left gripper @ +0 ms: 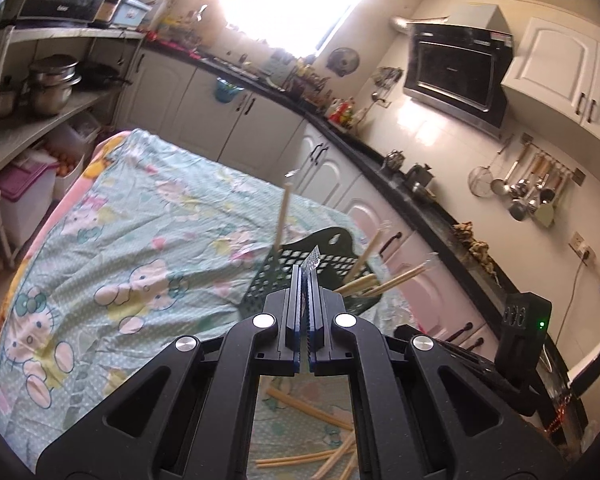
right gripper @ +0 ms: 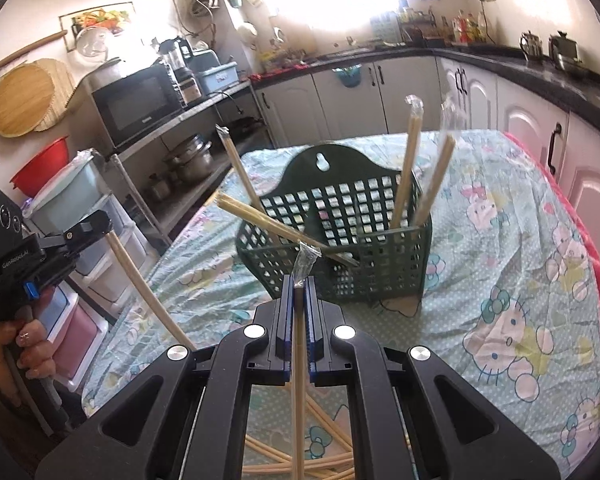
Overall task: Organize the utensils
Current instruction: 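Lift both held chopsticks upright and carry them above the green caddy, then lower both held chopsticks down into the green mesh caddy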
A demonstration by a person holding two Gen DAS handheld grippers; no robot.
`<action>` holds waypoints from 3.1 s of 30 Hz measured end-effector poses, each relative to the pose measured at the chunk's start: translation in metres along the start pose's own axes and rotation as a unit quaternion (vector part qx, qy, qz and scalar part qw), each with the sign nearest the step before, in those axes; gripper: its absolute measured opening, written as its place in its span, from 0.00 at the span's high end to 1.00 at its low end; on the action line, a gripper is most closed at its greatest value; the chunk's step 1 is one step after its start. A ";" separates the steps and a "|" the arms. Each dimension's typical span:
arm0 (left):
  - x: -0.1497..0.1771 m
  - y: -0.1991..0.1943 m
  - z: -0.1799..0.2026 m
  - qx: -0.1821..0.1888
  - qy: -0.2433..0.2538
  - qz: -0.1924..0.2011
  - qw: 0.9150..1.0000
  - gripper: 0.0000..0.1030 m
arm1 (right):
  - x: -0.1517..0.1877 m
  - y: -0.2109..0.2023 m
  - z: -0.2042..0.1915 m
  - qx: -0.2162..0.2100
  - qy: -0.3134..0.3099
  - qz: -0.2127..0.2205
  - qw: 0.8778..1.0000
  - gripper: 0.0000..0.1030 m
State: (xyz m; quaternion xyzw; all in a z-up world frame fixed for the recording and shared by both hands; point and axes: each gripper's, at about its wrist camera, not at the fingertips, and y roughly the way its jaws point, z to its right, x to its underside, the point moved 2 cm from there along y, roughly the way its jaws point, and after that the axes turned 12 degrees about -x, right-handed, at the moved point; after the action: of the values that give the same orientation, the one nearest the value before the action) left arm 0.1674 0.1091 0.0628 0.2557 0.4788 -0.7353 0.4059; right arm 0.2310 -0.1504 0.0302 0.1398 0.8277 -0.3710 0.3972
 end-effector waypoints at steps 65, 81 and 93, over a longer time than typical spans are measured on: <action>-0.110 0.041 0.100 0.029 0.081 0.099 0.991 1.00 | -0.140 -0.042 -0.027 0.043 -0.174 0.246 0.953 0.95; -0.075 0.084 0.086 0.015 0.085 0.067 0.994 1.00 | -0.110 0.004 -0.005 0.053 -0.167 0.211 0.962 0.94; -0.049 0.101 0.079 0.021 0.085 0.043 0.995 1.00 | -0.091 0.023 0.007 0.059 -0.151 0.185 0.969 0.94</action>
State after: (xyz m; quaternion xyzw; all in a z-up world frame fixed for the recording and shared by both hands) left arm 0.2798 0.0328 0.0831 0.3460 0.4846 -0.7027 0.3895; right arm 0.3058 -0.1340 0.0844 0.2560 0.6942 -0.3560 0.5708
